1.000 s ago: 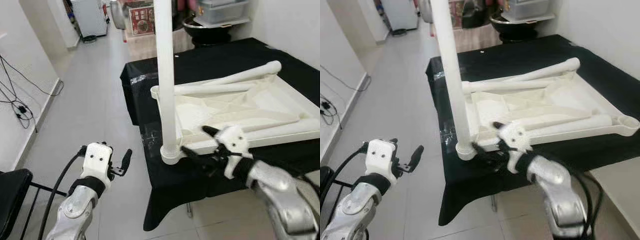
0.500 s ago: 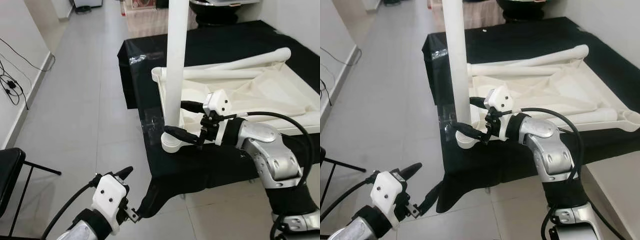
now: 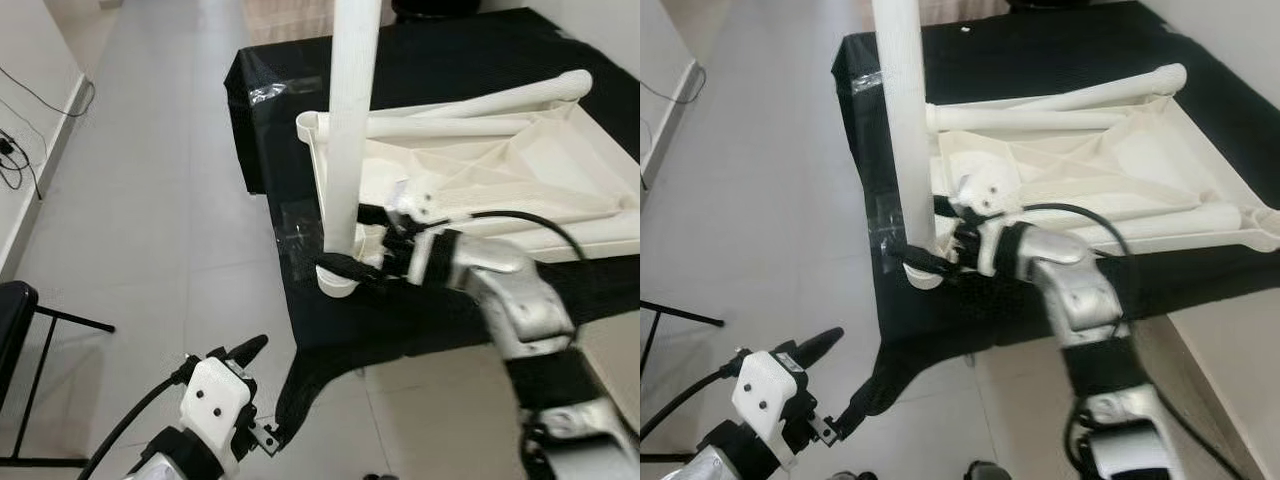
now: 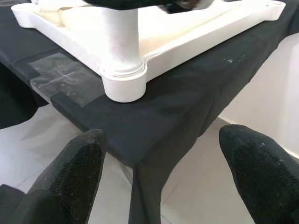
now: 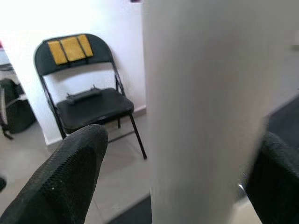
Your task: Building children table
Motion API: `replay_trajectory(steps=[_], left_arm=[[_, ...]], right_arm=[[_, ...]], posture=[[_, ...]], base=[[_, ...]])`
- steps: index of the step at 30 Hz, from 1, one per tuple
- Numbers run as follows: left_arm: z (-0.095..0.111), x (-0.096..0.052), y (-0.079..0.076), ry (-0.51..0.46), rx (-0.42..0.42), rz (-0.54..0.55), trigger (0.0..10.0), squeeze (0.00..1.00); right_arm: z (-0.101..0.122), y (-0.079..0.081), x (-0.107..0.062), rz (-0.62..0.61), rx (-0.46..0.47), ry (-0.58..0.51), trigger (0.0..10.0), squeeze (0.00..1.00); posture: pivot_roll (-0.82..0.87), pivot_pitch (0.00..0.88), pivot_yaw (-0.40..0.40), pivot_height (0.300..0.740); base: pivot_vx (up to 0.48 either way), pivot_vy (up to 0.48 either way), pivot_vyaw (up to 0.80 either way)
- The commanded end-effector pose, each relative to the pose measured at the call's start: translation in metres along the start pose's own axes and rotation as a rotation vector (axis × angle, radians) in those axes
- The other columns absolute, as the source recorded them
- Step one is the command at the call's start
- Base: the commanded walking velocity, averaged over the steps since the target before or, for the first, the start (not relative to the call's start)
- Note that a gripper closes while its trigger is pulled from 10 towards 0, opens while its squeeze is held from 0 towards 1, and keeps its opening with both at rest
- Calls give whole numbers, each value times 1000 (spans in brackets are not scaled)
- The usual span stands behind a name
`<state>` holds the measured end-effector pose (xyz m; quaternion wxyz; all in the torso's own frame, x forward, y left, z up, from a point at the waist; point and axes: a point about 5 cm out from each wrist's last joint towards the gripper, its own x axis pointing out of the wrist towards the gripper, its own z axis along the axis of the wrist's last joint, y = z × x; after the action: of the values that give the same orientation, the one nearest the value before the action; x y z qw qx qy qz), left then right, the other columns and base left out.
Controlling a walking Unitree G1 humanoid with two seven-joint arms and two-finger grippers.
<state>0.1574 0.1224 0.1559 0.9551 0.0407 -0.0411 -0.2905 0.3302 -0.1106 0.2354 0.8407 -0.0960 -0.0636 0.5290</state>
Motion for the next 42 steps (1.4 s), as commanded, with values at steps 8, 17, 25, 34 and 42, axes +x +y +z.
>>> replay_trajectory(steps=[8, 17, 25, 34, 42], left_arm=[[1, -4, -4, -5, -10, -7, 10000, 0], [-1, -3, -4, -10, -24, -16, 10000, 0], [-2, -1, -1, -13, -26, -13, 10000, 0], [-3, 4, 3, -23, -20, -9, 10000, 0], [-2, 4, 4, -26, -8, 13, 10000, 0]], right_arm=[[-5, 1, 0, 19, -3, 0, 0, 0], [-19, 18, -34, -69, 8, 87, 0, 0], [-55, 54, -91, -1015, 135, 497, 0, 0], [-47, 55, -54, -961, 211, 368, 0, 0], [-4, 55, -20, -563, 265, 74, 10000, 1000]], posture=[[11, 232, -16, 740], [-30, 231, -15, 740], [-56, 241, -19, 740], [-57, 222, -9, 740], [-43, 233, -14, 740]], base=[[0, 0, 0], [0, 0, 0], [0, 0, 0], [0, 0, 0], [0, 0, 0]])
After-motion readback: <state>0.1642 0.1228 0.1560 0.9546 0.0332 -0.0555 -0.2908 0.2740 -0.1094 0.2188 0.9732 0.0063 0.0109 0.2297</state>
